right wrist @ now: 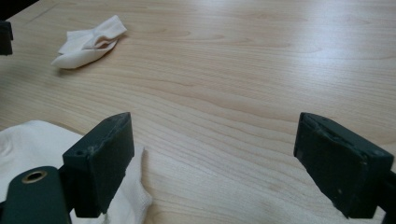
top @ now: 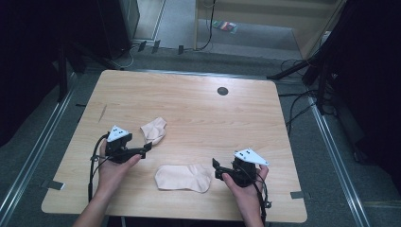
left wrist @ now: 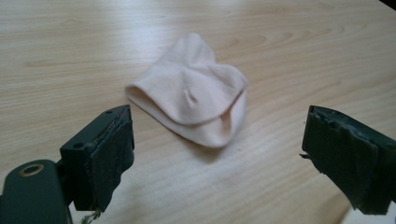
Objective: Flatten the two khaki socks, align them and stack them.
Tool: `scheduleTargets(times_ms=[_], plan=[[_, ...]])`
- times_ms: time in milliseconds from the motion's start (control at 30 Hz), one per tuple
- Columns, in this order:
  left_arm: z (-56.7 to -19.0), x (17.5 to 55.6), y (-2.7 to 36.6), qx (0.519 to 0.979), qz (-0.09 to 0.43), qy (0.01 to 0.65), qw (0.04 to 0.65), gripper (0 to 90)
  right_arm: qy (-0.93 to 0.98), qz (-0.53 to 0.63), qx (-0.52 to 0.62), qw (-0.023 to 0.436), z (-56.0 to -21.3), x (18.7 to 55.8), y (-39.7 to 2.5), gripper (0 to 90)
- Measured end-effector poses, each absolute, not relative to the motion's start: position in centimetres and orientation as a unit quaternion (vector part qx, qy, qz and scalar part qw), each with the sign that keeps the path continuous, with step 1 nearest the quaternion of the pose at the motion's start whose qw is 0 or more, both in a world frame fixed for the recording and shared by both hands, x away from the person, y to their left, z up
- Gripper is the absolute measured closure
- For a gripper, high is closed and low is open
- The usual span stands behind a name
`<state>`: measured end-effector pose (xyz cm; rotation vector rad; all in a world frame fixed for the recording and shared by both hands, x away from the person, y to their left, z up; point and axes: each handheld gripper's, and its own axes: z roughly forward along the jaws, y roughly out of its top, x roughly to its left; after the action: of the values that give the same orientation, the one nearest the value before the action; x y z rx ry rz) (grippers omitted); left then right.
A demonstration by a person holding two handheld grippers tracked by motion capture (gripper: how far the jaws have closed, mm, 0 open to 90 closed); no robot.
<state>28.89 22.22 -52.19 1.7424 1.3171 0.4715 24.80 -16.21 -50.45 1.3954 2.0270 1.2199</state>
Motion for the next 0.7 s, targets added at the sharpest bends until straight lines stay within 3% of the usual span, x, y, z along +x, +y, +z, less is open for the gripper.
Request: scheduleTargets(times_ms=[400, 700], plan=[[-53.1, 31.6, 22.9, 0.682, 0.201, 0.554, 0.433, 13.8, 0.723, 0.428, 0.505, 0.196, -50.8, 25.1, -16.3, 12.3], [-54.5, 33.1, 23.4, 0.669, 0.18, 0.584, 0.423, 19.1, 0.725, 0.424, 0.507, 0.193, -51.2, 25.3, -16.1, 12.5]])
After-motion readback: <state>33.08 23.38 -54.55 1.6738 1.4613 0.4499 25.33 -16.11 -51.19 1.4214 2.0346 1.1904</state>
